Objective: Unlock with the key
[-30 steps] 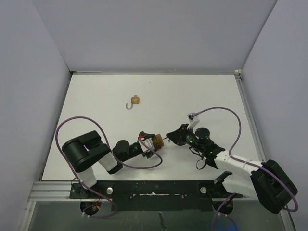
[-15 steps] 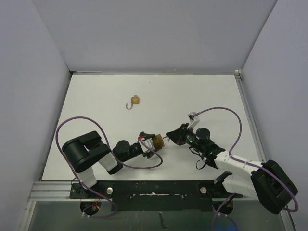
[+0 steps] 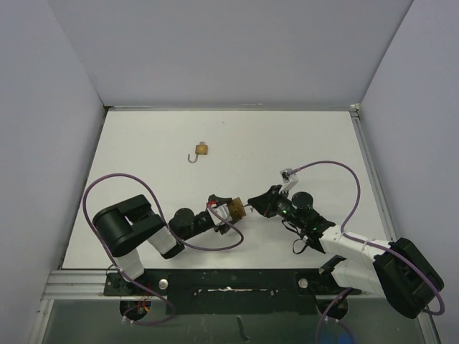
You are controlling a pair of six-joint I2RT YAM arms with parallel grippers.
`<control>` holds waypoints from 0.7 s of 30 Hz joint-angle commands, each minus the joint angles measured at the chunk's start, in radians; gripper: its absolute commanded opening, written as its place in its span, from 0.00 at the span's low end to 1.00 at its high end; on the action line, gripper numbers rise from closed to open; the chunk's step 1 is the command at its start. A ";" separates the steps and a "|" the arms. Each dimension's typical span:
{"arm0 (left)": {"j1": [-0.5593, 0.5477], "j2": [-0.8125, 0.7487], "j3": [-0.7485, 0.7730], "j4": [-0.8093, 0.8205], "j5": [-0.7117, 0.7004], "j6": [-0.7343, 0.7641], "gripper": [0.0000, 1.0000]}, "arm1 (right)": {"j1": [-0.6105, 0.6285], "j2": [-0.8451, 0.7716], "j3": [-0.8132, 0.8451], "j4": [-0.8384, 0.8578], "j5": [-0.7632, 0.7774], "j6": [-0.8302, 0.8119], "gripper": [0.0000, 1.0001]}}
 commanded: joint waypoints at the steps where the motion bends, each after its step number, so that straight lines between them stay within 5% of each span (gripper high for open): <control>1: -0.010 -0.040 0.049 0.333 -0.012 -0.016 0.00 | 0.009 0.000 -0.004 0.085 0.019 0.005 0.00; 21: -0.017 -0.054 0.064 0.333 -0.038 -0.084 0.00 | 0.037 0.024 -0.003 0.095 0.047 -0.030 0.00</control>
